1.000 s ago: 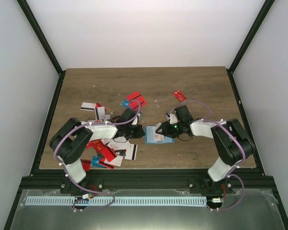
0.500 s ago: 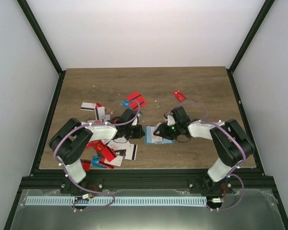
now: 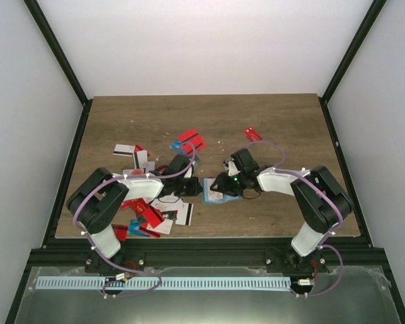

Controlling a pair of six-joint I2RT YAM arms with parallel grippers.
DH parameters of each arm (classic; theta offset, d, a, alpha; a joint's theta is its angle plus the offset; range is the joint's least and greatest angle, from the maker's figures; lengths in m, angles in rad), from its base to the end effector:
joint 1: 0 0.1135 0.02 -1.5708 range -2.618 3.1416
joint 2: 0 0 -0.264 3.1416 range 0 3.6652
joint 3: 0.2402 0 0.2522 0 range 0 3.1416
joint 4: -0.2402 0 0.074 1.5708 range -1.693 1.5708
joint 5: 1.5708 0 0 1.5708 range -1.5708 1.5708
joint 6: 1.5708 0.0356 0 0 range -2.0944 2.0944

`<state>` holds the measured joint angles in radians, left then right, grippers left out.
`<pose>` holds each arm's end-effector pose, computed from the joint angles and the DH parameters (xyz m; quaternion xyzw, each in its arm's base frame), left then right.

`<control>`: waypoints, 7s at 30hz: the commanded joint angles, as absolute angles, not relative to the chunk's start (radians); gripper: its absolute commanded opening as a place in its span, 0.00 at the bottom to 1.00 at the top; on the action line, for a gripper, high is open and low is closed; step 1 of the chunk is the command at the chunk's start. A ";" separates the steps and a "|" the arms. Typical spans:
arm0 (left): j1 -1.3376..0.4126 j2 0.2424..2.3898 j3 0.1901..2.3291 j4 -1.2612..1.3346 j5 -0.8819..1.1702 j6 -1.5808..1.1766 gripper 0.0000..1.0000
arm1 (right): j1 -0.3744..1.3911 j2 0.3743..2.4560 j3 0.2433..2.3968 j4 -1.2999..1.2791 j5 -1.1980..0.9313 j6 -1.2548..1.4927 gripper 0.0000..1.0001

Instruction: Put the credit cards into the card holder

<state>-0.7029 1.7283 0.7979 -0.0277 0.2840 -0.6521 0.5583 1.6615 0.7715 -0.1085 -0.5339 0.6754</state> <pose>0.2362 -0.2132 0.1252 0.0666 0.9425 -0.2923 0.1480 0.2460 0.1750 0.1359 -0.0202 0.9281 0.3639 0.0757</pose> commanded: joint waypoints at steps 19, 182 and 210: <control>-0.729 1.697 0.745 -0.115 0.290 -0.621 0.13 | 0.644 1.664 0.940 -0.395 -0.374 0.615 0.60; -0.761 1.276 0.599 -0.848 -0.060 -1.098 0.85 | 0.612 1.534 0.672 0.024 -0.712 0.507 0.86; -0.704 1.388 0.623 -0.725 -0.067 -1.059 0.85 | 0.612 1.633 0.698 0.057 -0.771 0.463 0.85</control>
<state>-0.7162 1.3540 0.6464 -0.8093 -0.0544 -1.0718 0.6167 1.6131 0.6743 0.0551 -0.7624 0.4820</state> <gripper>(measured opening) 0.889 0.854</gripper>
